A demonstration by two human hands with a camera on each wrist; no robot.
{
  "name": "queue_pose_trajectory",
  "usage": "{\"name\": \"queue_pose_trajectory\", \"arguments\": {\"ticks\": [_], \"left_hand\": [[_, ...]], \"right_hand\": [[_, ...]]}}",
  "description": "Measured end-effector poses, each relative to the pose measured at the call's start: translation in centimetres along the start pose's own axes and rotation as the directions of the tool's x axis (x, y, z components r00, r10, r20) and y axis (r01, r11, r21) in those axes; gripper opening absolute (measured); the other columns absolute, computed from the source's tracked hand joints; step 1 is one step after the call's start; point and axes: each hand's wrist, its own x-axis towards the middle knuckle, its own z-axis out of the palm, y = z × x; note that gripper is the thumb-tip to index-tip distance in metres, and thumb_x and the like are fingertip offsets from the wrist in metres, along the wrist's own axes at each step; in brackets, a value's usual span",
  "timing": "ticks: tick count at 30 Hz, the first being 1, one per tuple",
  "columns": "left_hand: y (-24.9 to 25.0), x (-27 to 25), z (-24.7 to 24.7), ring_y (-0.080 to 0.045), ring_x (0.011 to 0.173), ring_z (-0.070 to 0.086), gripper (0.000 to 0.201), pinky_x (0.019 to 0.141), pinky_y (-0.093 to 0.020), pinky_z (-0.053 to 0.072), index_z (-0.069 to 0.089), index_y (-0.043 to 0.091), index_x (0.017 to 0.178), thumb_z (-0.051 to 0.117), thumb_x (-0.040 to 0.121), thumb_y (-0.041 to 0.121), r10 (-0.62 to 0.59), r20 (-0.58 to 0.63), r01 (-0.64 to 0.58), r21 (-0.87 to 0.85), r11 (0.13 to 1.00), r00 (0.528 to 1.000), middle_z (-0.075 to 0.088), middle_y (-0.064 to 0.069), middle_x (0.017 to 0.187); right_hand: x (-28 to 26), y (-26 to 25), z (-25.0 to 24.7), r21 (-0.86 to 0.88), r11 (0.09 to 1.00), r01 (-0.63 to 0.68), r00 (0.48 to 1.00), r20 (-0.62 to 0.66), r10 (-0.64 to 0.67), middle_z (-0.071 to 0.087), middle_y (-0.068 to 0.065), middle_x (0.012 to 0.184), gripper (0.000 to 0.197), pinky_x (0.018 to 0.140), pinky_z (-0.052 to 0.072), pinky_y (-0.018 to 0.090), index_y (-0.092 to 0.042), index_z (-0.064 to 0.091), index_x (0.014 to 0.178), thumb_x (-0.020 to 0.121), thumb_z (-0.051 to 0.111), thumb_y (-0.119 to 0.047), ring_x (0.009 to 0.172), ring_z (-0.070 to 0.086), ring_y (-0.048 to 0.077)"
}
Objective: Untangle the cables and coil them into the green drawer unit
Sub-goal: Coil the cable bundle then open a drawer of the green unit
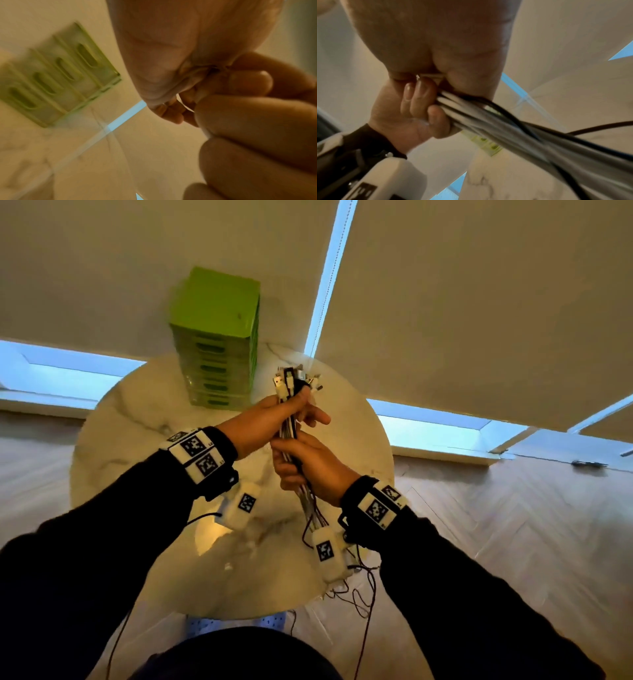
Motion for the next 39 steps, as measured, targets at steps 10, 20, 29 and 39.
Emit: {"name": "queue_pose_trajectory", "arguments": {"ticks": [10, 20, 29, 39], "left_hand": [[-9.7, -10.9, -4.1, -0.013, 0.116, 0.063, 0.073, 0.104, -0.035, 0.047, 0.06, 0.021, 0.125, 0.086, 0.066, 0.056, -0.06, 0.074, 0.084, -0.387, 0.918, 0.995, 0.07, 0.006, 0.117], [-9.3, -16.6, -7.8, -0.024, 0.064, 0.068, 0.019, 0.064, -0.035, 0.056, 0.054, 0.008, 0.087, 0.063, 0.098, 0.02, -0.197, -0.389, 0.141, -0.168, 0.976, 0.9, 0.065, -0.009, 0.068], [-11.7, -25.6, -19.3, -0.021, 0.063, 0.056, 0.024, 0.061, -0.034, 0.045, 0.053, 0.019, 0.081, 0.076, 0.083, 0.025, -0.012, -0.836, 0.454, 0.286, 0.844, 0.548, 0.064, -0.005, 0.07], [-19.6, -27.6, -17.3, -0.012, 0.093, 0.068, 0.031, 0.083, -0.032, 0.054, 0.048, 0.016, 0.122, 0.058, 0.1, 0.036, -0.255, -0.58, 0.534, 0.382, 0.754, 0.774, 0.074, 0.001, 0.111]], "right_hand": [[5.8, -2.8, 8.3, -0.084, 0.995, -0.053, 0.969, 0.237, 0.071, 0.029, 0.001, 0.059, 0.031, 0.05, 0.015, 0.028, -0.014, 0.044, 0.072, 0.102, 0.043, -0.022, 0.044, 0.025, 0.009], [9.3, -6.2, 17.3, -0.084, 0.996, 0.02, 0.96, 0.279, 0.004, 0.019, 0.0, 0.057, 0.031, 0.059, 0.013, 0.039, -0.019, 0.032, 0.068, 0.098, 0.037, -0.018, 0.046, 0.014, 0.016], [9.7, -6.4, 25.0, -0.128, 0.99, 0.06, 0.926, 0.378, -0.007, 0.019, -0.001, 0.055, 0.042, 0.07, 0.014, 0.048, -0.02, 0.029, 0.058, 0.097, 0.041, -0.016, 0.054, 0.013, 0.019], [12.4, -6.3, 25.0, -0.24, 0.965, 0.11, 0.967, 0.249, -0.049, 0.017, -0.002, 0.054, 0.048, 0.049, 0.017, 0.031, -0.022, 0.028, 0.057, 0.099, 0.052, -0.018, 0.046, 0.013, 0.016]]}}
